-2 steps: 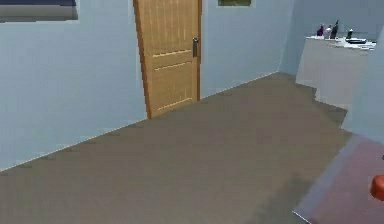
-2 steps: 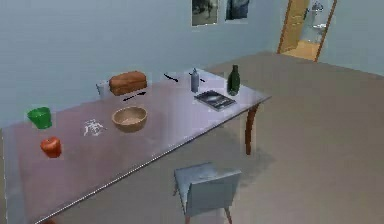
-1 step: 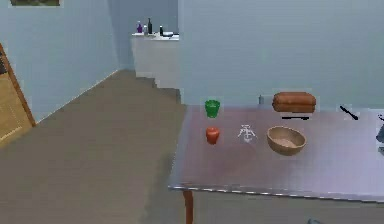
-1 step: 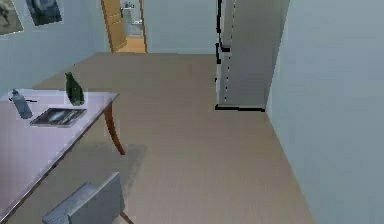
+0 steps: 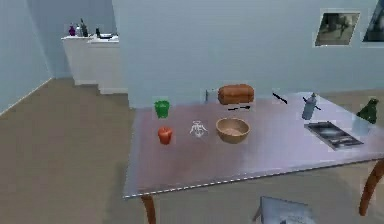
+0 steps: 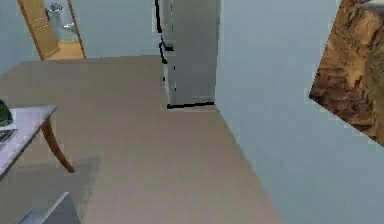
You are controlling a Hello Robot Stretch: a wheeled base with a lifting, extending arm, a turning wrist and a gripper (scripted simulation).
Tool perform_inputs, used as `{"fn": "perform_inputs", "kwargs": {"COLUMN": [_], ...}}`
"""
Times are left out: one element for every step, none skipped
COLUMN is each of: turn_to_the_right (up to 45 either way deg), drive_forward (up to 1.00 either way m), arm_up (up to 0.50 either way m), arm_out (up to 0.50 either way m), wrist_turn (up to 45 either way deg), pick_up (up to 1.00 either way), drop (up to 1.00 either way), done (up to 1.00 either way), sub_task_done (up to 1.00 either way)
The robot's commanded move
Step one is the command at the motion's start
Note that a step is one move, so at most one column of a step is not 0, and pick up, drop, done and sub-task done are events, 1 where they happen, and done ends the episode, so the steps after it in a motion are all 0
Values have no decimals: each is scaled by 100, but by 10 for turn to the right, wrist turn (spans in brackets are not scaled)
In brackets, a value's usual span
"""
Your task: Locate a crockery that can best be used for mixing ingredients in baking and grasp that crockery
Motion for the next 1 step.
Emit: {"fn": "perform_inputs", "kwargs": {"turn_to_the_right": [0], "drive_forward": [50], "arm_up": [0], "arm_out": [0], "wrist_turn": [0], "pick_up": [0], "drop": [0], "done": [0], "sub_task_done": [0]}}
